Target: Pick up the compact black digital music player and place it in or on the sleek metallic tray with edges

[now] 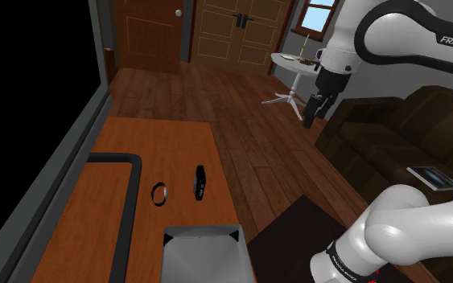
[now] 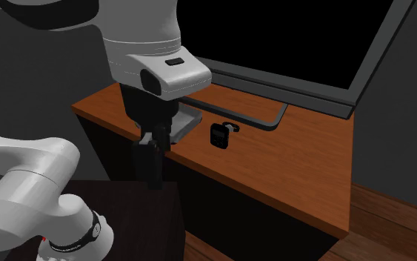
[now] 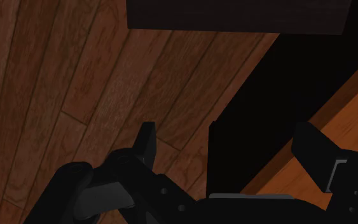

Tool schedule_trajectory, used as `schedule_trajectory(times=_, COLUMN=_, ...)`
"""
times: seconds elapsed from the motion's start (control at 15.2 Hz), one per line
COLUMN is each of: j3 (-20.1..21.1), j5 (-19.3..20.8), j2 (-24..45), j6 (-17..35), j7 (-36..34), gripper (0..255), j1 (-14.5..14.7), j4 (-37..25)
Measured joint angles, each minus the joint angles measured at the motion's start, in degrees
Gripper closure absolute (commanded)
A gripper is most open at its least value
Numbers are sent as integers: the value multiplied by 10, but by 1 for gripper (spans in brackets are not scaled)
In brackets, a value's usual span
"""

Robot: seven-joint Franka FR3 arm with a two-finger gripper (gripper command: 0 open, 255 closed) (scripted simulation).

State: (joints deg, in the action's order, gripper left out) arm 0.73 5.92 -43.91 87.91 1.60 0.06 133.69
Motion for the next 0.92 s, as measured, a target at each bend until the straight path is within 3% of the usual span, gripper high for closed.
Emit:
schedule_trajectory(times=0.2, j3=11, j5=-10, j2=2, j6=12, j7=-16, gripper=0, j1=4, j4=11)
schedule_trajectory(times=0.92, j3=123, j5=-102, j2=81, j6=116, j7=-166, gripper=0, j1=42, j4=35)
